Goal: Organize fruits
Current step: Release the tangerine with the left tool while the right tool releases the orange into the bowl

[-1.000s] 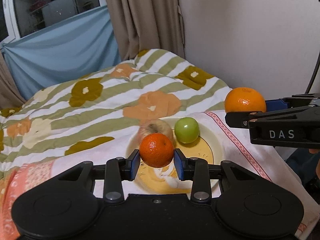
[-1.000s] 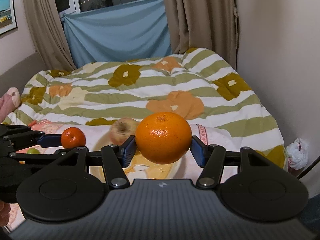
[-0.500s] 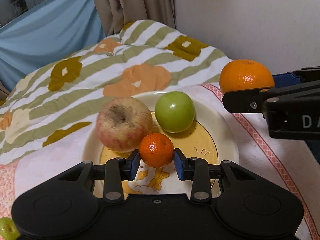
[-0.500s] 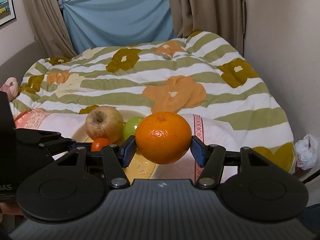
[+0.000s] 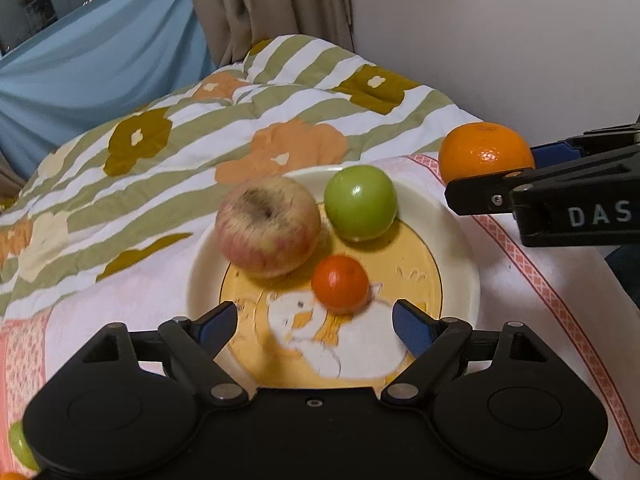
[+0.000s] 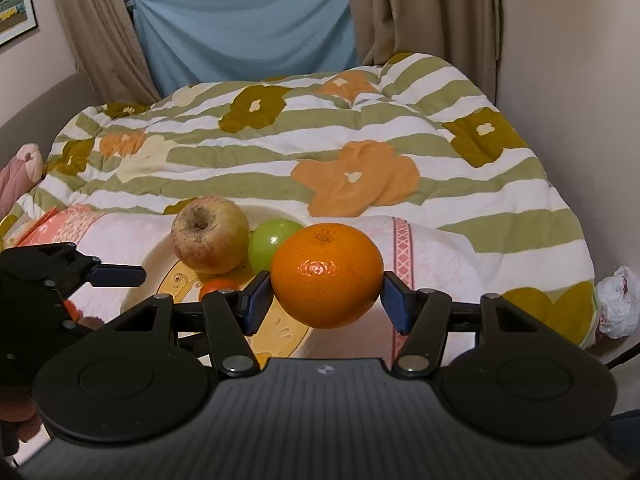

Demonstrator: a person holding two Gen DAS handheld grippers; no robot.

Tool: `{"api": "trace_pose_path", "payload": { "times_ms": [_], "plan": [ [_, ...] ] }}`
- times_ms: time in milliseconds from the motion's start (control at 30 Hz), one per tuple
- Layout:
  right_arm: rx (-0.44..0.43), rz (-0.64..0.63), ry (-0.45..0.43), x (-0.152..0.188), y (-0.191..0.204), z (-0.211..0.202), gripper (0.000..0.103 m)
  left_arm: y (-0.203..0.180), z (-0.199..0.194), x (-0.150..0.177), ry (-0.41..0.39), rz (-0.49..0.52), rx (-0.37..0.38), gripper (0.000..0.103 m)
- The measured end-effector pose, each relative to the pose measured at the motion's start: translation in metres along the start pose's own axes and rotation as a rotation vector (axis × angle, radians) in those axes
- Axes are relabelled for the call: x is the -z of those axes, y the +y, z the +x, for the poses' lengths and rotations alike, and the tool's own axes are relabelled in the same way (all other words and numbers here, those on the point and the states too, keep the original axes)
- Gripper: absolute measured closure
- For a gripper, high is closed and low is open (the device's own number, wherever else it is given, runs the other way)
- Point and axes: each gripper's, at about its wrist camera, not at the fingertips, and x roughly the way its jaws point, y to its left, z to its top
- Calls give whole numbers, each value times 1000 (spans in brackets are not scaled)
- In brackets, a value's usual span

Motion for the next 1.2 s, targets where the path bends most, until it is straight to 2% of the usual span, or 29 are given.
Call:
{"api": "trace_pose_path", "payload": {
  "times_ms": [267,633,667,733,767,833,1200],
  "plan": [
    [-44,-57,32,10,24,13,29,10,-16,18,14,-61,-30,12],
    [-49,-183,61,19,44,36,28,17,-23,27,24,-78,-61,11],
    [-57,-194,51,19,45,35,26,18,-24,28,25,-79,-62,10],
    [-54,-195,19,18,45,28,5,18,-25,28,25,-75,-74,6],
    [-43,-196,-5,18,45,24,0,17,-26,28,21,-72,-79,6],
    [-22,-194,-44,17,43,16,0,16,-30,27,12,-67,-84,6],
    [4,-210,-75,5,56,-28,0,16,-67,24,-42,-93,-109,6]
  ]
}}
